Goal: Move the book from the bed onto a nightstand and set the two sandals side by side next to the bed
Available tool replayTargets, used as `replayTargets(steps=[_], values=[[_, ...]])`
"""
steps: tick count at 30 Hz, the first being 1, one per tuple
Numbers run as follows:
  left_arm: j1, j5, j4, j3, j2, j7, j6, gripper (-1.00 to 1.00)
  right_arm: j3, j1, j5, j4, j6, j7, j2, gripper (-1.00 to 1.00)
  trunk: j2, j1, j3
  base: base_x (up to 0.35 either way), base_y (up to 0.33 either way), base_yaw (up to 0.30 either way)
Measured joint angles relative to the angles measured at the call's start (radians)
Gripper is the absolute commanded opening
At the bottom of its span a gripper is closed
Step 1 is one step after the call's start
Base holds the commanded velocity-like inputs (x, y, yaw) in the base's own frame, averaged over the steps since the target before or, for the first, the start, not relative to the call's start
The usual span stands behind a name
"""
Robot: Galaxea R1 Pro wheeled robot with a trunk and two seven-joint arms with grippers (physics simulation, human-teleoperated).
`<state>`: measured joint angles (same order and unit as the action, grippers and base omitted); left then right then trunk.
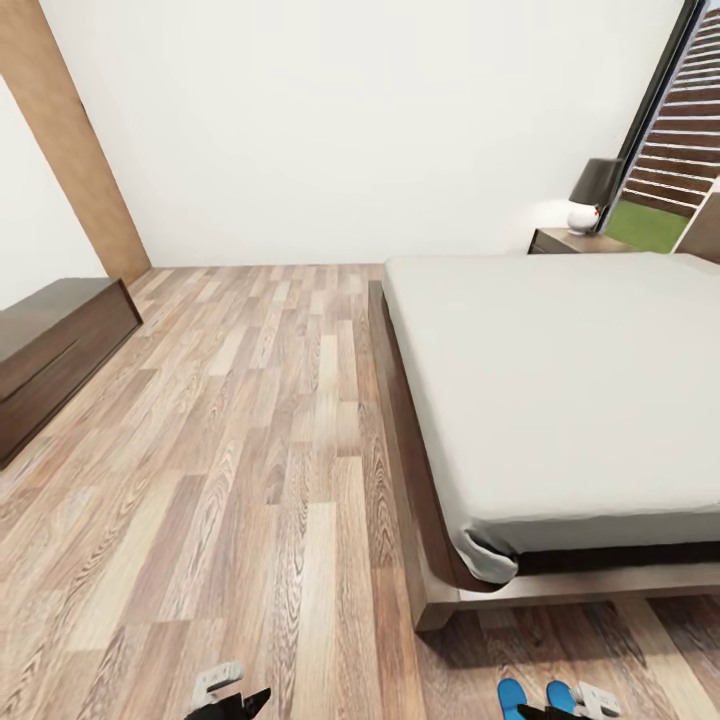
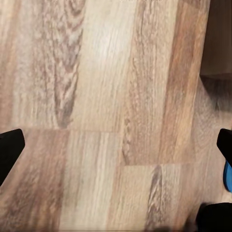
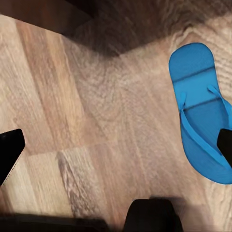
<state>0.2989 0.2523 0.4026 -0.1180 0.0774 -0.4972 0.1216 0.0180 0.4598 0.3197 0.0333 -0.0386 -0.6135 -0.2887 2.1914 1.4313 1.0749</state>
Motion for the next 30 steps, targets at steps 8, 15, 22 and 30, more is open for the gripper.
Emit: replayTargets(steps=[8, 15, 22, 30], values=[[0.0, -0.013, -0.005, 0.002, -0.009, 0.013, -0.03, 1.0, -0.001, 0.0, -0.07, -0.023, 0.001, 0.077, 0.056, 1.0, -0.056, -0.031, -0.025, 0.0, 0.0, 0.0], [0.0, -0.014, -0.005, 0.003, -0.011, 0.013, -0.033, 1.0, 0.0, 0.0, -0.169, -0.027, 0.001, 0.087, 0.073, 1.0, -0.105, -0.058, -0.047, 0.0, 0.0, 0.0], [0.0, -0.014, -0.006, 0.003, -0.011, 0.014, -0.033, 1.0, 0.001, 0.0, -0.185, -0.025, 0.001, 0.088, 0.086, 1.0, -0.154, -0.084, -0.069, 0.0, 0.0, 0.0], [0.0, -0.014, -0.006, 0.003, -0.011, 0.014, -0.033, 1.0, 0.001, 0.0, -0.186, -0.024, 0.001, 0.088, 0.088, 1.0, -0.21, -0.115, -0.094, 0.0, 0.0, 0.0]])
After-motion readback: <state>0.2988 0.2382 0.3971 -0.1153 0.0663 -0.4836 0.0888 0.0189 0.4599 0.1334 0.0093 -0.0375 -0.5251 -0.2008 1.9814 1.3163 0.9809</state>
